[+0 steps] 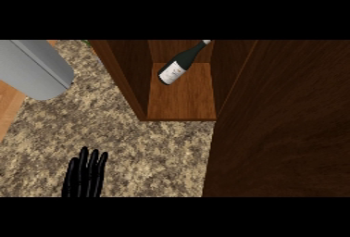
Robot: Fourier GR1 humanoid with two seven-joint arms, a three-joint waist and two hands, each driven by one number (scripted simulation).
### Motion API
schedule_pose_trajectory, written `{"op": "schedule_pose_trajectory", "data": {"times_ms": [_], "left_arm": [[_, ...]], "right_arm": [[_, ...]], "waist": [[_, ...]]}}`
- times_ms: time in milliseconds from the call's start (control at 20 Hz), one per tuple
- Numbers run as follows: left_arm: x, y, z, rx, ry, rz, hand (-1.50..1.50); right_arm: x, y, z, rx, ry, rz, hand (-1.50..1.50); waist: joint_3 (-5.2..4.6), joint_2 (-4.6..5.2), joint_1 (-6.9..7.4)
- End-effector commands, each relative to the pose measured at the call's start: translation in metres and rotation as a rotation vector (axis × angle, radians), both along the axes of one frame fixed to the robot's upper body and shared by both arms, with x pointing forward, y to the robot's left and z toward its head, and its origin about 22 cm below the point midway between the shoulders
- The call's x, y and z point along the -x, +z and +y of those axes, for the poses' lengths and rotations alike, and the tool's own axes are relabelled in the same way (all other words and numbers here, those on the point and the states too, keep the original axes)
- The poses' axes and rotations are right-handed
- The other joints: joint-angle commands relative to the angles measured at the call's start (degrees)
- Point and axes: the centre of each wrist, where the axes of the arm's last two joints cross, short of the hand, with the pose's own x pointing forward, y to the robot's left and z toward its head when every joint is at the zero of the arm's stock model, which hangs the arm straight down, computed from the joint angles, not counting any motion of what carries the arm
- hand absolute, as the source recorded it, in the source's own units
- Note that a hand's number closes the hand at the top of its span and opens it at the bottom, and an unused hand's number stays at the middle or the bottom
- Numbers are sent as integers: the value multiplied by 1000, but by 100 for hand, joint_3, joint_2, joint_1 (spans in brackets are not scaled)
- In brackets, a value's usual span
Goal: Pick up the wine, place it into the cabinet and close the cabinet
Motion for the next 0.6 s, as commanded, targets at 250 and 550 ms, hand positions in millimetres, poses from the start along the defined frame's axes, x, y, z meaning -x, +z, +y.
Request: {"op": "schedule_pose_trajectory", "data": {"times_ms": [250, 550], "left_arm": [[8, 18, 49, 4, 57, -48, -150], [8, 15, 72, 3, 94, -38, -150]], "right_arm": [[49, 9, 16, -118, 212, 110, 150], [65, 16, 33, -38, 364, 25, 150]], "waist": [[-5, -17, 33], [-4, -29, -1]]}}
